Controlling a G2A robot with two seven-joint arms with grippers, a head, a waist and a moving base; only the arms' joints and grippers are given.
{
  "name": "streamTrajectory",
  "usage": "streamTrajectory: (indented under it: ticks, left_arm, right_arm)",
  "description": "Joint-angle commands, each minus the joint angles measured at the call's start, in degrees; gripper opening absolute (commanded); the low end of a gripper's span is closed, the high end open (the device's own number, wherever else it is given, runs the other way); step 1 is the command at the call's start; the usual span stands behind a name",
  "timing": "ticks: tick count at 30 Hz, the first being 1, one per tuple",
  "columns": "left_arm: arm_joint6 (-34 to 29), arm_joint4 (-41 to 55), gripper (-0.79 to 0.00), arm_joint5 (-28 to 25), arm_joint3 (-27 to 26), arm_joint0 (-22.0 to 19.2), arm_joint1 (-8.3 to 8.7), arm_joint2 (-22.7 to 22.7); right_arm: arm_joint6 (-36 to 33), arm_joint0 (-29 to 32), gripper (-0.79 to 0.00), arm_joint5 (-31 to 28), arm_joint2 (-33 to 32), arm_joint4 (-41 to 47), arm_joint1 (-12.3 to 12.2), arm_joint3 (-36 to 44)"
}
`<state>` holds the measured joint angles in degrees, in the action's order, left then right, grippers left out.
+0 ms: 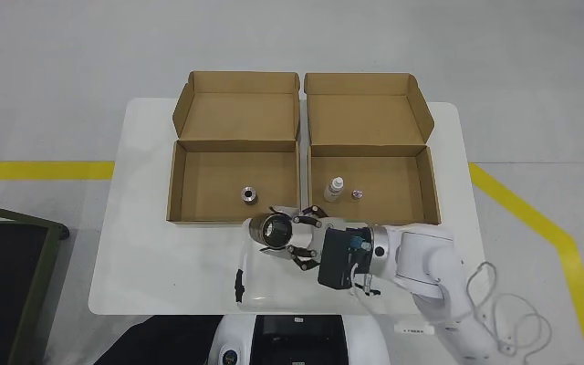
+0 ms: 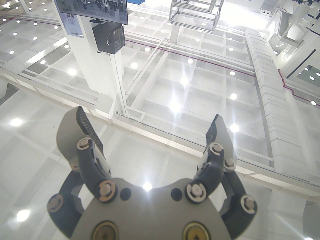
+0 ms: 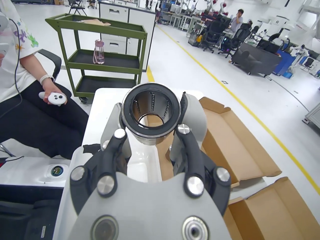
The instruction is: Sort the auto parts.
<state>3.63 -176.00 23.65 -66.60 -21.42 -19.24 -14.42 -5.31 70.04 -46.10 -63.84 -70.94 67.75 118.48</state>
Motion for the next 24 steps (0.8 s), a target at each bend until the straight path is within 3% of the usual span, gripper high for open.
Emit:
streamTrajectory:
  ticks: [1,24]
  left_arm:
    - [0.0,0.0,0.0,0.0,0.0,0.0,0.0,0.0]
    - [0.0,0.0,0.0,0.0,0.0,0.0,0.0,0.0]
  right_arm:
    - [0.66,-0.33,-0.785,0.71,-0.51,0.74,0.0,0.62]
    - [12.51,-2.36,-0.785,9.19,-4.81,3.3,0.43,5.6]
